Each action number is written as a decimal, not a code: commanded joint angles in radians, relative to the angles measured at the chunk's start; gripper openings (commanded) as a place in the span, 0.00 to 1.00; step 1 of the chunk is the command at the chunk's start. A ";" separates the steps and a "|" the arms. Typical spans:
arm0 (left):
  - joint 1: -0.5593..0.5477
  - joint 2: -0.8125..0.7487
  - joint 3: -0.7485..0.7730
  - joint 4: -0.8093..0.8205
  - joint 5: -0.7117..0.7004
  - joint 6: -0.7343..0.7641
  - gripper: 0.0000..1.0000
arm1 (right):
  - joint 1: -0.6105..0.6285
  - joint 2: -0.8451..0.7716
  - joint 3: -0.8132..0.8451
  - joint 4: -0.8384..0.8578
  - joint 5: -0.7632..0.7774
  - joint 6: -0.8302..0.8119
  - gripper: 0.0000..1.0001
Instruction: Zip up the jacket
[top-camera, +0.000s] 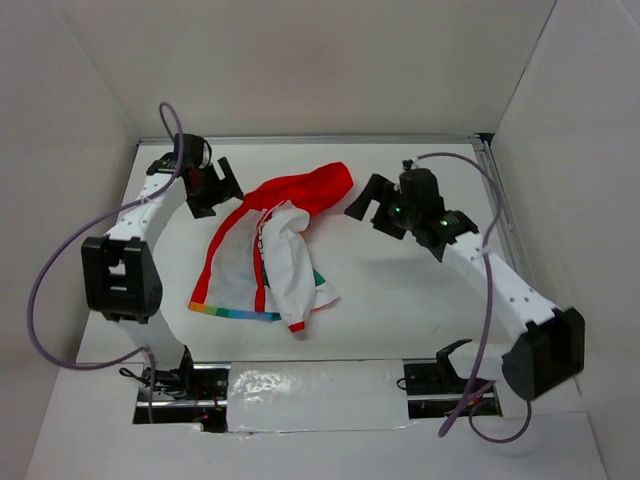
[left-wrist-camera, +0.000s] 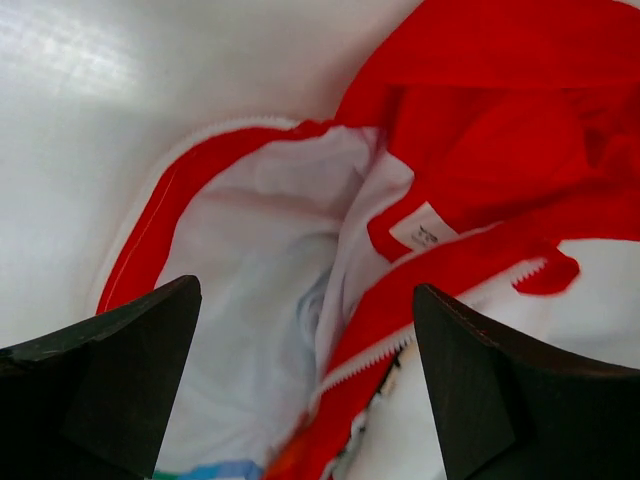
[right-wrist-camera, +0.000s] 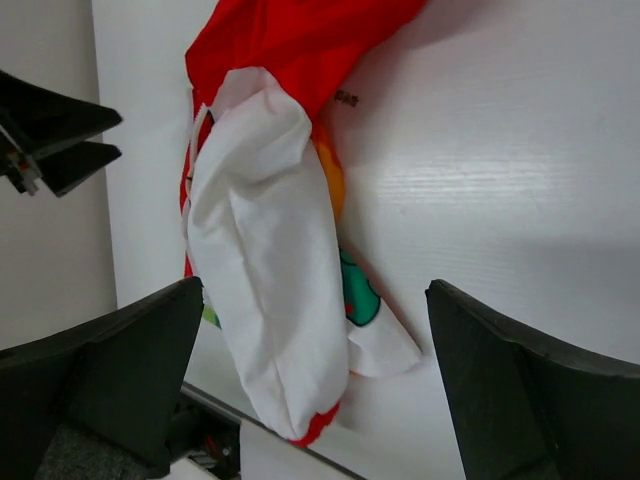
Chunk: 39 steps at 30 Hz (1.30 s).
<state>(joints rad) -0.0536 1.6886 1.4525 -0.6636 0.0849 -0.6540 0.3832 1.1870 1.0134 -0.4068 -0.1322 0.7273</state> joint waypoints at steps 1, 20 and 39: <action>-0.029 0.127 0.089 0.087 0.050 0.177 0.99 | 0.051 0.186 0.150 0.036 0.069 0.092 1.00; -0.075 0.506 0.299 0.216 0.125 0.392 0.72 | 0.095 0.914 0.741 -0.083 0.025 0.234 0.98; -0.310 -0.143 0.296 -0.119 -0.200 0.125 0.00 | 0.288 0.405 0.766 -0.230 0.712 -0.044 0.00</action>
<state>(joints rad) -0.3115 1.6875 1.7153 -0.6792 -0.0063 -0.4301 0.5896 1.8698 1.7931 -0.6506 0.3065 0.7895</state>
